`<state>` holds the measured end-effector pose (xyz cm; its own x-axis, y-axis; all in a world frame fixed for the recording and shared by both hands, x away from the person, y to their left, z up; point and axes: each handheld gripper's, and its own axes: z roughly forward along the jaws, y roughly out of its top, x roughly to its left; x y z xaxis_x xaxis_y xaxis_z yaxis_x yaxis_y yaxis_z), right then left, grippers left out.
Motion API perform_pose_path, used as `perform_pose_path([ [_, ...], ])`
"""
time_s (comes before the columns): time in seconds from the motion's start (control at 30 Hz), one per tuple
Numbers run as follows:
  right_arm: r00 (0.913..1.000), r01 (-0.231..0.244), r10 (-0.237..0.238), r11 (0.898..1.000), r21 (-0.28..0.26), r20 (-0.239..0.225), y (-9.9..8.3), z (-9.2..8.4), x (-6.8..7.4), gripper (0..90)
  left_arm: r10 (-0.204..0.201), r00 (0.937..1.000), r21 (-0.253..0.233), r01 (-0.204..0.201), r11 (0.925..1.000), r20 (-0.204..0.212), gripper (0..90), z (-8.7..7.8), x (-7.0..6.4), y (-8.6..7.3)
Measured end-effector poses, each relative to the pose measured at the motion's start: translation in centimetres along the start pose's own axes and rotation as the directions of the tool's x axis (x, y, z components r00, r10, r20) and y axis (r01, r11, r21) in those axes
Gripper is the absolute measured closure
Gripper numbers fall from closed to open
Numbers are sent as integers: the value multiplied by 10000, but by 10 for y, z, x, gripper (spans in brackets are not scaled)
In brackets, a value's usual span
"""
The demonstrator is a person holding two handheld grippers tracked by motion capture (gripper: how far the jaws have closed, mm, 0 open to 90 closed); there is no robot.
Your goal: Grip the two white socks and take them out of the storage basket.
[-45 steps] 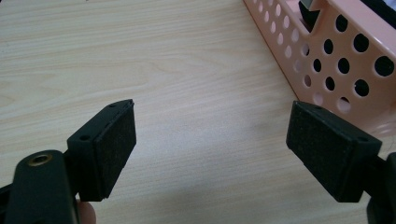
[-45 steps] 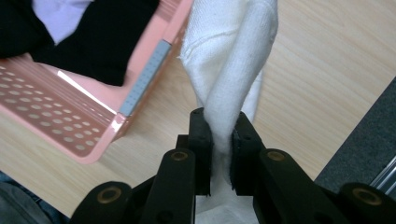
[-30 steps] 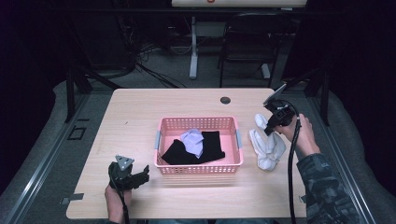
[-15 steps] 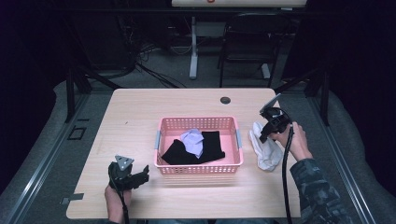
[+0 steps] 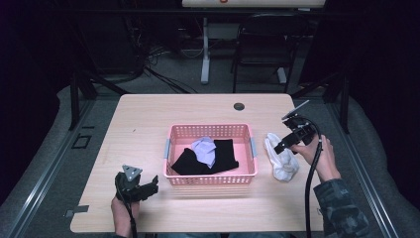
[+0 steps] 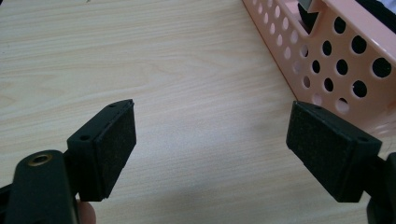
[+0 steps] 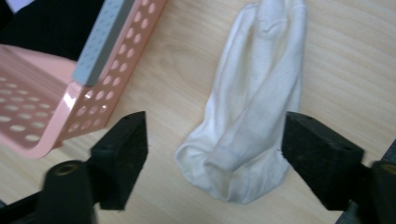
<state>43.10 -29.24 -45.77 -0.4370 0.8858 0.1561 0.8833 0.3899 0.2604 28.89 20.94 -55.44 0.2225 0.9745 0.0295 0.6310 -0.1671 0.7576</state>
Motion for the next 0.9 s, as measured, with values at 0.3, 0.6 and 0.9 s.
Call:
perform_pose_path([
  [0.3, 9990, 438, -437, 9972, -603, 25, -36, -9, 11, 46, -20, 10000, 13, 20, 10000, -12, 160, 0, 0, 0],
  [0.6, 9992, 373, -351, 9932, -1104, 216, -74, 0, 11, 0, -13, 10000, -15, 13, 10000, -22, 160, 0, 0, 0],
  [0.9, 10000, 51, -44, 9922, -1244, 54, -93, 11, 2, 0, 23, 10000, -38, -23, 10000, -34, 160, 1, -1, 0],
])
